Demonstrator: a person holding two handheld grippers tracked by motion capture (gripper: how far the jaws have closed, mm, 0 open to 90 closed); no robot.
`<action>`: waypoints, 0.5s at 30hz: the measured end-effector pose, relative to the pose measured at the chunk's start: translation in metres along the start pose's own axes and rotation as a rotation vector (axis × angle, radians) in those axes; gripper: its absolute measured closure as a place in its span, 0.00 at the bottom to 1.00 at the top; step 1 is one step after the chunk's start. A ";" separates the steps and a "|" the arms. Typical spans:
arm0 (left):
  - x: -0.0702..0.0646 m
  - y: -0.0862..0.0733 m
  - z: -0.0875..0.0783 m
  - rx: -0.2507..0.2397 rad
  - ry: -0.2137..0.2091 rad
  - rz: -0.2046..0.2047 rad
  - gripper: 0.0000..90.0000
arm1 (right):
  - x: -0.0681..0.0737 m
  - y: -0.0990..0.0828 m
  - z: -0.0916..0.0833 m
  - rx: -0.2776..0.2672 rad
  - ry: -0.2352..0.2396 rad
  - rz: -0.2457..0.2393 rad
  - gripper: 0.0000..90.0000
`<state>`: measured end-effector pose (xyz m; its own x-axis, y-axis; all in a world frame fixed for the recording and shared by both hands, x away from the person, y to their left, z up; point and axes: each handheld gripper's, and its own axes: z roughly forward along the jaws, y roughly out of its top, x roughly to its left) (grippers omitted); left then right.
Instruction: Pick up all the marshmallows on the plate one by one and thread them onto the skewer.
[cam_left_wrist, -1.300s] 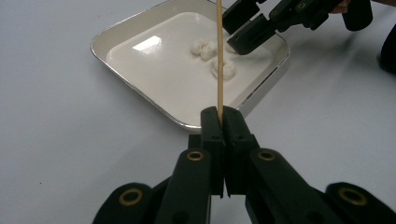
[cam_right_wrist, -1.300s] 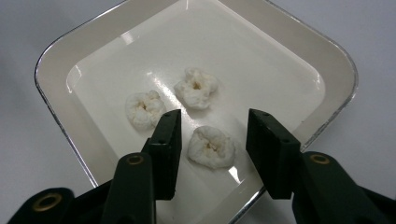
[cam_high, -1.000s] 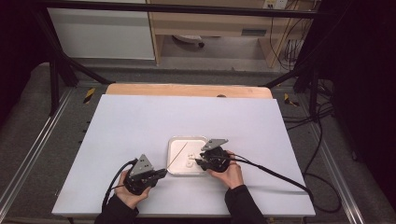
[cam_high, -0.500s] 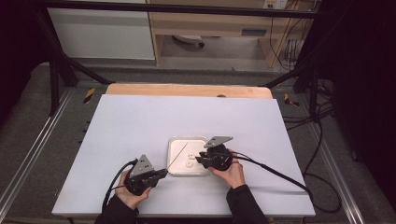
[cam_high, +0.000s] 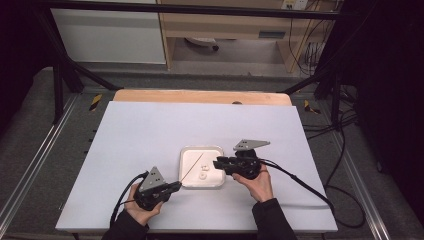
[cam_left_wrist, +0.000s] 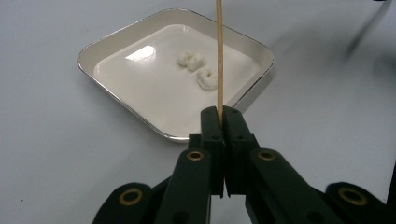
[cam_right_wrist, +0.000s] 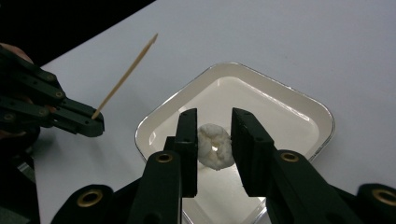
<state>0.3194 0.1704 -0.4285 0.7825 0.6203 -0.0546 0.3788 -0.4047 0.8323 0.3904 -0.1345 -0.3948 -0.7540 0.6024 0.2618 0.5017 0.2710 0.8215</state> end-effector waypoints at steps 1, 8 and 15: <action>0.000 0.000 0.000 -0.001 -0.001 0.001 0.98 | -0.001 0.000 -0.003 -0.008 0.001 0.003 0.81; -0.004 0.000 0.002 -0.014 -0.014 0.010 0.98 | -0.004 0.002 -0.020 -0.072 0.039 0.044 0.81; -0.007 0.001 0.004 -0.020 -0.035 0.040 0.98 | -0.001 0.008 -0.033 -0.149 0.115 0.076 0.81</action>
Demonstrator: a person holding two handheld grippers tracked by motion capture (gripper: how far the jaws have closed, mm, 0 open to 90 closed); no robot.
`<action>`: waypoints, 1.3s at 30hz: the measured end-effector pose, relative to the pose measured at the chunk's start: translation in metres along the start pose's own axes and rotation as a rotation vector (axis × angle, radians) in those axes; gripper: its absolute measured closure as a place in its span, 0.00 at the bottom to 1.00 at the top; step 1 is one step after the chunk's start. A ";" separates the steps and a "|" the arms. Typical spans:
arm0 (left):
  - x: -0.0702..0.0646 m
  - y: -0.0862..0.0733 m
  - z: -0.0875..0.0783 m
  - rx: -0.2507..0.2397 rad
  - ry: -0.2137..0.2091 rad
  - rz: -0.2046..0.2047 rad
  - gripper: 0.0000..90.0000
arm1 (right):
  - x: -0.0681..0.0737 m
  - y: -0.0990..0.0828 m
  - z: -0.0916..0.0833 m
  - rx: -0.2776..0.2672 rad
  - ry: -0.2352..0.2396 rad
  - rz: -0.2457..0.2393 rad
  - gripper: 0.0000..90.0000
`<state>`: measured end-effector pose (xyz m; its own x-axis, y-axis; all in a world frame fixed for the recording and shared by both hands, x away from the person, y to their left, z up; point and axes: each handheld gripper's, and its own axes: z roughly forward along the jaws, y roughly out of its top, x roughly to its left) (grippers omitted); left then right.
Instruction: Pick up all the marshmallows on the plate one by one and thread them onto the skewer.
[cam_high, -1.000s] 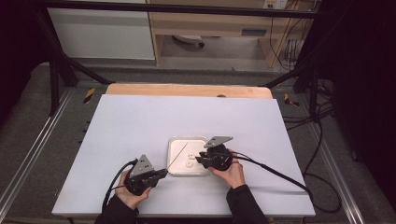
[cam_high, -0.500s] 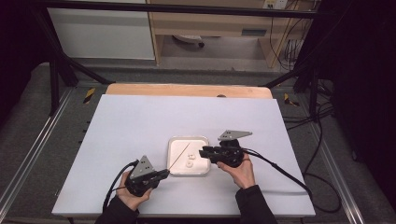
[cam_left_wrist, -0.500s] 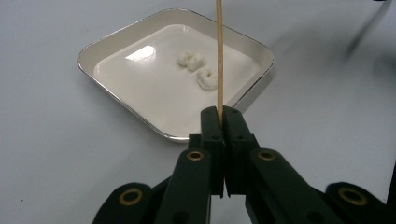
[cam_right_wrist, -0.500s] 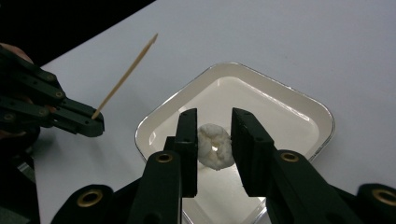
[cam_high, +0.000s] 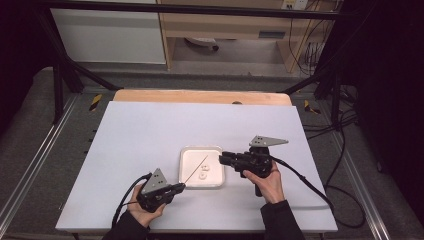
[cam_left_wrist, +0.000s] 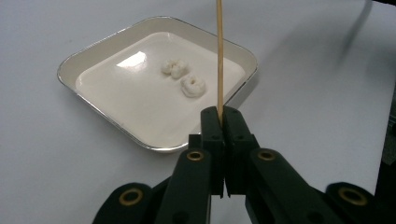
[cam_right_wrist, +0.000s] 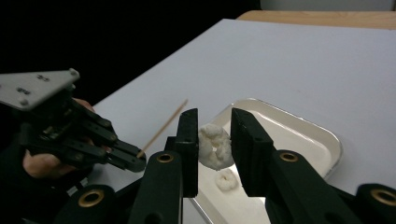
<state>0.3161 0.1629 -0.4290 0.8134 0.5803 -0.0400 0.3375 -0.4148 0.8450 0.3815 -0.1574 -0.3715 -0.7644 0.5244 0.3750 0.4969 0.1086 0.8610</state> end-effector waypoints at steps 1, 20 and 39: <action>-0.001 0.000 0.001 -0.001 -0.003 -0.002 0.98 | 0.001 0.001 -0.001 -0.006 0.009 0.000 0.81; -0.006 0.001 0.003 0.006 -0.024 0.040 0.98 | 0.001 0.008 0.015 -0.006 0.090 0.044 0.82; -0.009 0.000 0.003 -0.003 -0.033 0.074 0.98 | 0.002 0.002 0.023 0.032 0.142 0.102 0.84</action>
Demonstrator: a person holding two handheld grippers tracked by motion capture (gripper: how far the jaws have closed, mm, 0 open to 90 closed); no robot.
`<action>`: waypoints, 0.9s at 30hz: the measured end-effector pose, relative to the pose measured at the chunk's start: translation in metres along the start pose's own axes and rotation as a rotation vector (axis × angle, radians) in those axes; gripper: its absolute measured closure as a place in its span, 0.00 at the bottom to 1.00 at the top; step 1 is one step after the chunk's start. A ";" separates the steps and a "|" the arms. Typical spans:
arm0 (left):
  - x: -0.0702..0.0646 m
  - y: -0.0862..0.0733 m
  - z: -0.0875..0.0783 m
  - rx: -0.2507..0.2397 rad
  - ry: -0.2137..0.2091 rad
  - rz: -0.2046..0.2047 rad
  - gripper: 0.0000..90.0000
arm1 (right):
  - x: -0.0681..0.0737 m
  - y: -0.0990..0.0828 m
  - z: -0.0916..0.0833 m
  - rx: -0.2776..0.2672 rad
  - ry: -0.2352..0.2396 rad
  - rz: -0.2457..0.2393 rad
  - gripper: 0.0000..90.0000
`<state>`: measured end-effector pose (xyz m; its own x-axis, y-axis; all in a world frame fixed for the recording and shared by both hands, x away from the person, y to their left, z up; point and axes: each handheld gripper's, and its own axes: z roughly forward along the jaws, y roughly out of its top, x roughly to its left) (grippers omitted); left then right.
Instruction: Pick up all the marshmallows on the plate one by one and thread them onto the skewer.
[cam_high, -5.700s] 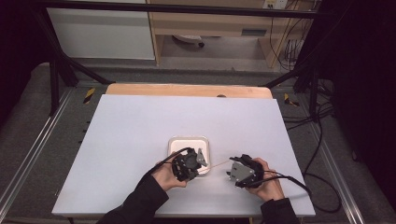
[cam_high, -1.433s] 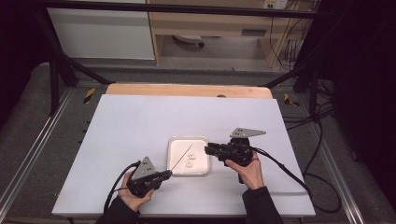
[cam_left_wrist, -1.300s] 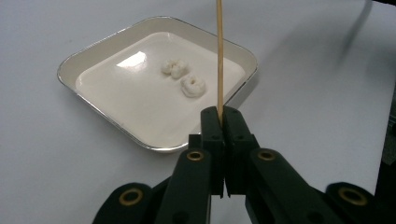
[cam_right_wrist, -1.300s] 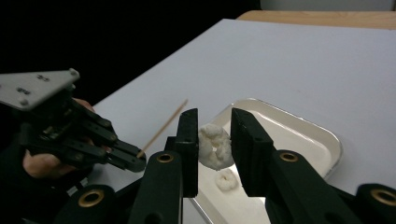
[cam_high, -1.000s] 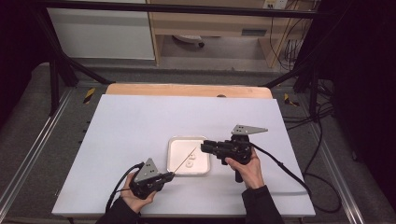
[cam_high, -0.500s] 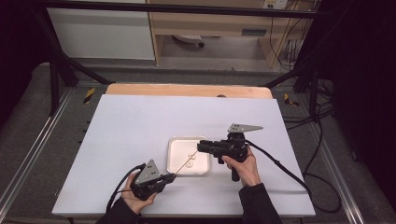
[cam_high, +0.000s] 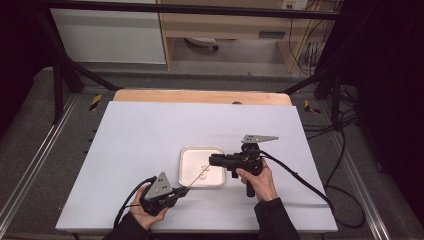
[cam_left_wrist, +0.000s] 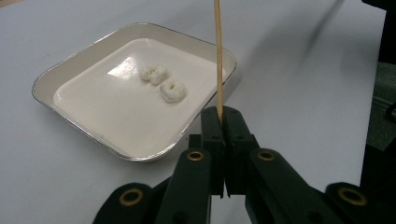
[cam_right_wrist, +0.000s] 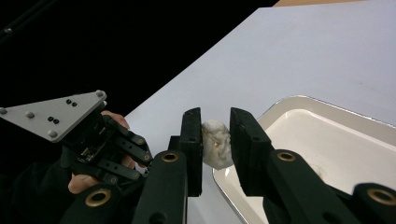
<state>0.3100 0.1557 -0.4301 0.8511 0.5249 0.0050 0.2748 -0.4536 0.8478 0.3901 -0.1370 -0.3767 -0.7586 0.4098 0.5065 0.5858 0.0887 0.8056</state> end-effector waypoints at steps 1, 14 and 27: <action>0.000 0.000 0.000 0.001 0.000 0.000 0.98 | 0.000 -0.001 0.001 -0.002 -0.002 0.000 0.84; 0.000 0.000 0.003 0.009 0.020 -0.021 0.98 | 0.004 -0.016 0.015 -0.010 0.002 0.001 0.86; -0.003 0.002 0.009 0.014 0.010 -0.044 0.98 | 0.007 -0.026 0.022 0.009 -0.008 -0.005 0.86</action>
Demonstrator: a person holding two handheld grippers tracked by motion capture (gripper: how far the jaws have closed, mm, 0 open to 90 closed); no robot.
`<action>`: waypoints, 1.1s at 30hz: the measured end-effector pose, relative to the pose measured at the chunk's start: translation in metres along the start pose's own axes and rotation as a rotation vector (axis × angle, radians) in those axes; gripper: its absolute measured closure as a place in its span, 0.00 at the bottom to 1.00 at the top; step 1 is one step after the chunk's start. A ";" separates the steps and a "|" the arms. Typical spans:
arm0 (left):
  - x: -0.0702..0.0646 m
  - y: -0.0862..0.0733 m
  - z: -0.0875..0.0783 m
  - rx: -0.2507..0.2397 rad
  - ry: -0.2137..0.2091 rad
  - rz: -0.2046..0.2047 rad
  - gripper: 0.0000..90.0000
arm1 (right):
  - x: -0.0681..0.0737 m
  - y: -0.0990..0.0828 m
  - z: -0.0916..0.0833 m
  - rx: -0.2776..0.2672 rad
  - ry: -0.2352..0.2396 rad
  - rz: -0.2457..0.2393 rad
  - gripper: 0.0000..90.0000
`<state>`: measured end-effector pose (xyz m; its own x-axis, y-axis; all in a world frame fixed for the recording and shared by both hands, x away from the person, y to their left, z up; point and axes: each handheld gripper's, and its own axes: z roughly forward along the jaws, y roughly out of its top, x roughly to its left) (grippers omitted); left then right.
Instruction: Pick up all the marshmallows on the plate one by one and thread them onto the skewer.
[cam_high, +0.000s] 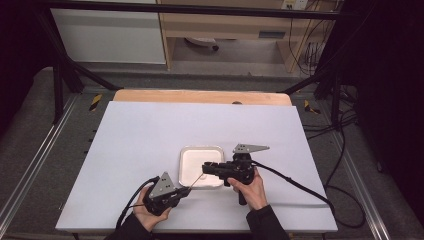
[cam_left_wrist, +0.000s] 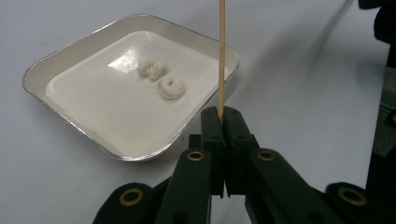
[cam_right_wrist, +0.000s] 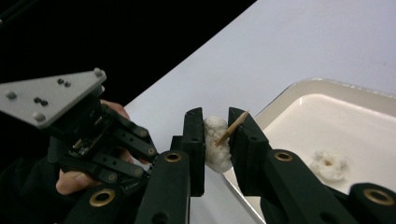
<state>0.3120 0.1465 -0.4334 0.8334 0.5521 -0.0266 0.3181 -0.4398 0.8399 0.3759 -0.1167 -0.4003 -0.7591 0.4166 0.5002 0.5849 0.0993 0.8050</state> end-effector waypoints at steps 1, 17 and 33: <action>-0.001 0.000 0.001 -0.001 0.000 -0.006 0.98 | 0.000 -0.002 0.002 0.008 0.001 0.001 0.86; -0.003 0.003 0.011 0.011 0.003 -0.035 0.98 | -0.002 -0.024 0.021 0.077 0.008 0.009 0.84; 0.013 -0.001 -0.008 0.007 0.046 -0.072 0.98 | 0.002 -0.004 -0.011 0.046 -0.217 -0.141 0.25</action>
<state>0.3194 0.1599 -0.4303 0.7868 0.6141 -0.0618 0.3796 -0.4026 0.8330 0.3694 -0.1263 -0.3991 -0.7581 0.5792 0.2997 0.4937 0.2094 0.8441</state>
